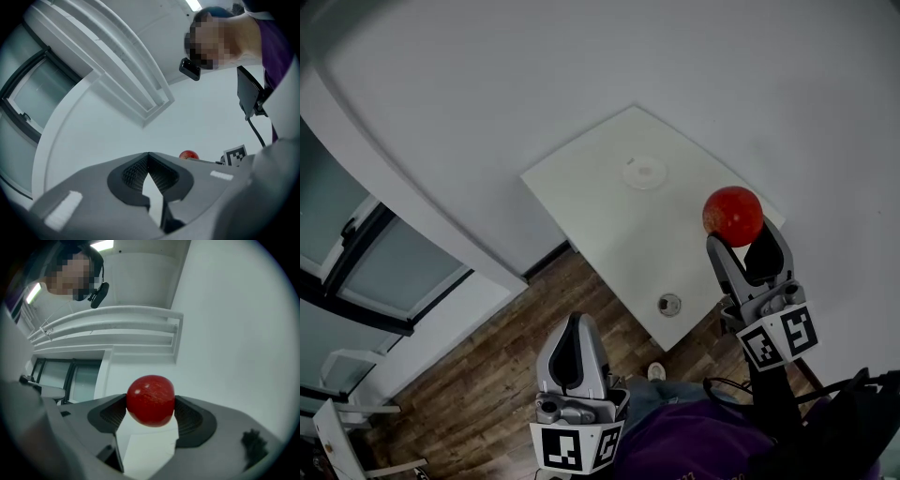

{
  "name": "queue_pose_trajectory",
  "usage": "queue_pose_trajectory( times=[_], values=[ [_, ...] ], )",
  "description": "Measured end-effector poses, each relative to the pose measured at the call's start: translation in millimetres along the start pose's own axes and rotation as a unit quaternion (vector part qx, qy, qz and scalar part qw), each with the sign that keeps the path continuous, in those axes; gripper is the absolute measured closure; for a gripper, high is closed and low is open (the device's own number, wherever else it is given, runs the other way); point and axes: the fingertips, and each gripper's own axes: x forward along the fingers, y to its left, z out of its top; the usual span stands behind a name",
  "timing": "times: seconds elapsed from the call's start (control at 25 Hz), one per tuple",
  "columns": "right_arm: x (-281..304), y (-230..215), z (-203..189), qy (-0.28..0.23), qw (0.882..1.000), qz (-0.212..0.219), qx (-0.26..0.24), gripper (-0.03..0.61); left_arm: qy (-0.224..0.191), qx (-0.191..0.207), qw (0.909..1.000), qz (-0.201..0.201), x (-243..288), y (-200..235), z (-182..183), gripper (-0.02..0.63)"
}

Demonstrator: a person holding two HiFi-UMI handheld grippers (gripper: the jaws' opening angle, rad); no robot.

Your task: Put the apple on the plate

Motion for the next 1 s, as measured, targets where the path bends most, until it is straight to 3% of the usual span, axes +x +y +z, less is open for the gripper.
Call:
queue_pose_trajectory(
  times=[0.4, 1.0],
  values=[
    [52.3, -48.6, -38.5, 0.034, 0.999, -0.011, 0.005, 0.239, 0.025, -0.01, 0.9996, -0.007, 73.0, 9.9, -31.6, 0.606],
    [150.9, -87.5, -90.6, 0.079, 0.996, -0.046, -0.005, 0.239, 0.053, -0.026, 0.9967, -0.056, 183.7, 57.6, -61.0, 0.606]
  ],
)
